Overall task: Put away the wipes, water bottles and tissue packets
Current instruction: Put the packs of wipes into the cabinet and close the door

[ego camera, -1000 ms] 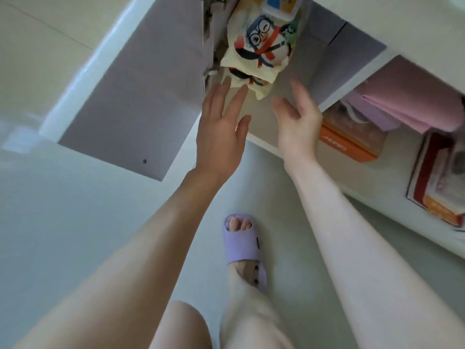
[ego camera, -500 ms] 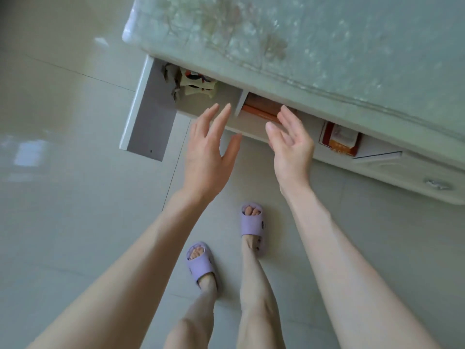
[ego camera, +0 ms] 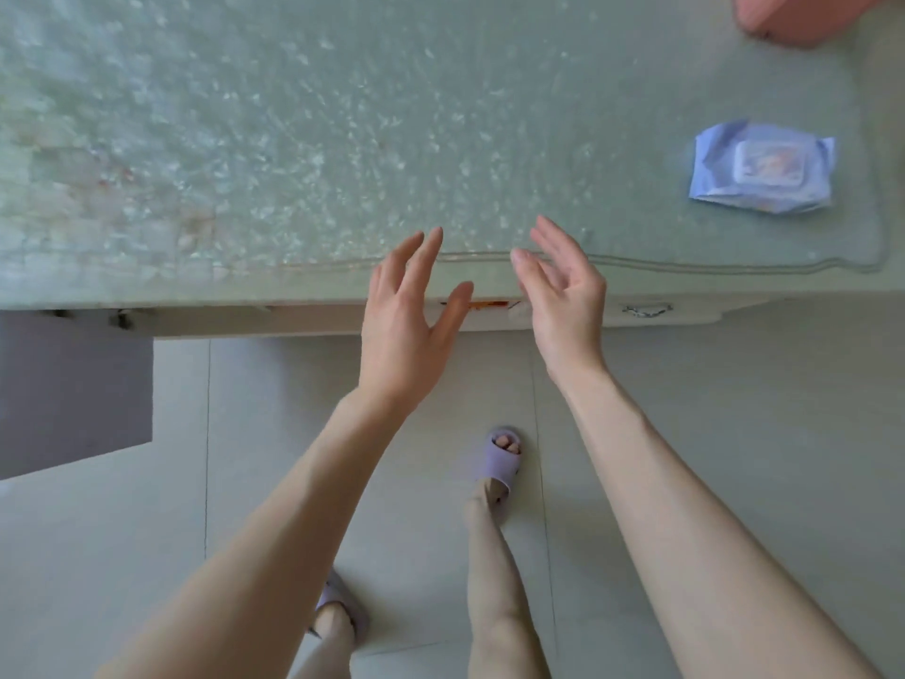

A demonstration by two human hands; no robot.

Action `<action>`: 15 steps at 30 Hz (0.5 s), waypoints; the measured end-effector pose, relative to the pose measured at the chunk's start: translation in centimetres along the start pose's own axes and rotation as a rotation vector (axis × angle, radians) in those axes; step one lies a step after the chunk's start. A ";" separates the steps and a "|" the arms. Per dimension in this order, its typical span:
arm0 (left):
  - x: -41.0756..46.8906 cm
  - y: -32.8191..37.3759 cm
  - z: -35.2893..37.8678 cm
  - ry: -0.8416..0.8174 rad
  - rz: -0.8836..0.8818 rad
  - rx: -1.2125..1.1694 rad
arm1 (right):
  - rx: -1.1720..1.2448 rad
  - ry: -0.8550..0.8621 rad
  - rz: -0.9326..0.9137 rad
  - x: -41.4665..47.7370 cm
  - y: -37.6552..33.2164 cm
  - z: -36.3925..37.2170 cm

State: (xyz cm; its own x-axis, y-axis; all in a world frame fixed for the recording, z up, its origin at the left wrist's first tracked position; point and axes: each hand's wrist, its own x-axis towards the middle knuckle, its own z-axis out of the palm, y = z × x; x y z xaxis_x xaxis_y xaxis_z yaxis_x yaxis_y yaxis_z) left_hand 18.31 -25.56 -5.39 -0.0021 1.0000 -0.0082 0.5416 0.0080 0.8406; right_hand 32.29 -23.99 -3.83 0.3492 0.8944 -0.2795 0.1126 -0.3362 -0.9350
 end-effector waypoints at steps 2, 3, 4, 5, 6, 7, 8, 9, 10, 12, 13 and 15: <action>1.2 2.4 4.2 -0.030 -0.017 -0.009 | 0.006 0.032 0.024 2.4 0.5 -4.1; 1.7 3.7 6.3 -0.048 -0.014 -0.014 | 0.016 0.046 0.035 3.7 0.9 -6.2; 2.6 5.4 8.9 -0.074 -0.019 -0.023 | 0.020 0.065 0.048 5.3 1.1 -8.8; 3.0 6.3 10.3 -0.086 -0.020 -0.025 | 0.024 0.079 0.053 6.2 1.4 -10.3; 3.7 7.5 12.2 -0.102 -0.021 -0.028 | 0.026 0.098 0.054 7.3 1.5 -12.1; 4.1 8.1 13.4 -0.105 -0.021 -0.026 | 0.027 0.107 0.061 8.0 1.7 -13.3; 4.9 9.6 15.7 -0.115 -0.019 -0.022 | 0.038 0.127 0.074 9.3 1.8 -15.7; 5.4 10.4 17.0 -0.122 -0.014 -0.022 | 0.043 0.143 0.084 10.0 1.8 -17.1; 5.7 11.2 17.9 -0.130 -0.015 -0.022 | 0.057 0.159 0.085 10.6 2.0 -18.2; 7.0 13.0 20.8 -0.162 -0.002 -0.016 | 0.079 0.200 0.095 12.4 2.2 -21.2; 7.4 13.7 21.7 -0.171 0.000 -0.009 | 0.089 0.211 0.104 13.0 2.3 -22.3; 8.5 14.9 23.4 -0.192 0.012 0.006 | 0.106 0.240 0.119 14.2 2.6 -24.1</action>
State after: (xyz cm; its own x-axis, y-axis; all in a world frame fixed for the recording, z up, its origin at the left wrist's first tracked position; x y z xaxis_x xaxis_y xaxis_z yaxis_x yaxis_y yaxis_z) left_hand 46.07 -16.98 -5.62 0.1642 0.9811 -0.1019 0.5453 -0.0042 0.8383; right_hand 59.93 -19.23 -4.98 0.5659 0.7508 -0.3406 -0.0355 -0.3905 -0.9199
